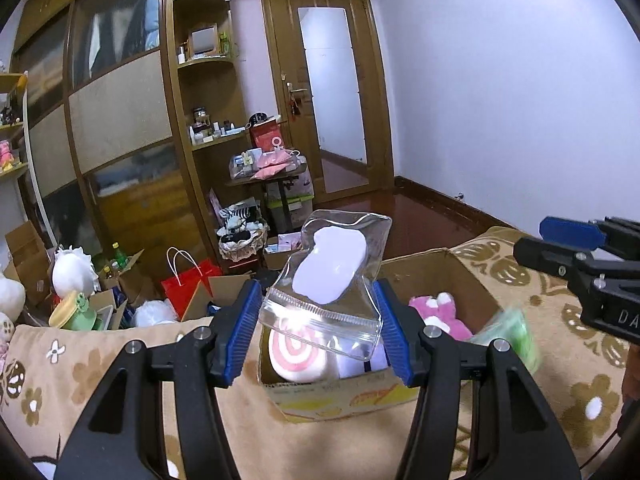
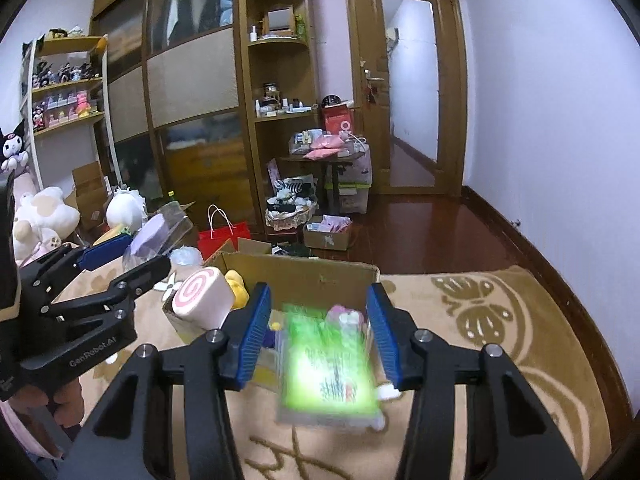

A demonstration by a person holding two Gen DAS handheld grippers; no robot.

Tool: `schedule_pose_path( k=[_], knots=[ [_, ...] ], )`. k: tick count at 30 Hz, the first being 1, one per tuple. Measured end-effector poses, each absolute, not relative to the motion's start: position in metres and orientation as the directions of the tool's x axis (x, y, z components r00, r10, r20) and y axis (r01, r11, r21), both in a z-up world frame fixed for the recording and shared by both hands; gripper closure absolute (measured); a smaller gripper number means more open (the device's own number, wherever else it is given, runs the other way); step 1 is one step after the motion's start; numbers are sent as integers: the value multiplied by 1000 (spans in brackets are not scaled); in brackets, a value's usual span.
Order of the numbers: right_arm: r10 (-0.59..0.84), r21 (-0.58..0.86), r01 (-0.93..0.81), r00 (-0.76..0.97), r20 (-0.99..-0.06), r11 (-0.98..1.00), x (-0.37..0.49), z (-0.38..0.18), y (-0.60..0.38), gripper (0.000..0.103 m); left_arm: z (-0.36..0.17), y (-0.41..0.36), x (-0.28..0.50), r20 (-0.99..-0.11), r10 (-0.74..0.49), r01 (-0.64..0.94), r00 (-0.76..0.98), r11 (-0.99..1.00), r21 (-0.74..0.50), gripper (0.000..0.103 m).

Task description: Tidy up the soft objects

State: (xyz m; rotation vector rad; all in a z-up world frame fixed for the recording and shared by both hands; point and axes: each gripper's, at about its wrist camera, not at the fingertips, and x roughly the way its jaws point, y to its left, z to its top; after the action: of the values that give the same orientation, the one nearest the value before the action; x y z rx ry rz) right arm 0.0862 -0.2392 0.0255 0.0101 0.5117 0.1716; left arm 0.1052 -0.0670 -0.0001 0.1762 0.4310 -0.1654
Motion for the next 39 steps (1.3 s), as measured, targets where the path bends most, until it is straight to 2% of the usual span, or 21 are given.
schedule_pose_path(
  k=[1,2,3,14,16,22,24,28,33,36,39],
  knots=[
    [172,49,-169,859,-483,984,89,25,-238,58,-2,-66,110,-436,-120,195,892,972,132,47],
    [179,46,-179,856,-485,983,93,24,-237,69,-4,-66,114,-446,-118,194,887,973,128,47],
    [191,53,-190,847,-496,980,98,21,-237,71,-6,-66,118,-457,-117,192,882,974,121,47],
    [225,131,-183,790,-571,974,119,-10,-250,70,-25,-80,159,-535,-159,238,830,968,82,44],
    [226,131,-184,781,-582,974,119,-14,-249,70,-29,-82,164,-549,-154,237,822,968,83,33],
    [232,141,-184,754,-614,973,118,-26,-246,68,-36,-78,163,-578,-137,223,804,972,79,22],
    [232,143,-183,750,-619,973,116,-27,-244,56,-36,-74,158,-582,-128,217,803,972,86,20],
    [219,126,-181,745,-630,975,108,-30,-240,48,-34,-64,144,-598,-129,218,791,973,78,9],
    [215,120,-180,744,-633,976,94,-28,-234,19,-34,-48,121,-621,-124,212,774,975,70,5],
    [210,117,-177,741,-638,977,88,-27,-232,7,-29,-39,103,-615,-112,192,780,979,64,3],
    [196,105,-168,744,-639,980,77,-27,-227,1,-22,-29,85,-602,-106,170,792,984,51,3]
  ],
)
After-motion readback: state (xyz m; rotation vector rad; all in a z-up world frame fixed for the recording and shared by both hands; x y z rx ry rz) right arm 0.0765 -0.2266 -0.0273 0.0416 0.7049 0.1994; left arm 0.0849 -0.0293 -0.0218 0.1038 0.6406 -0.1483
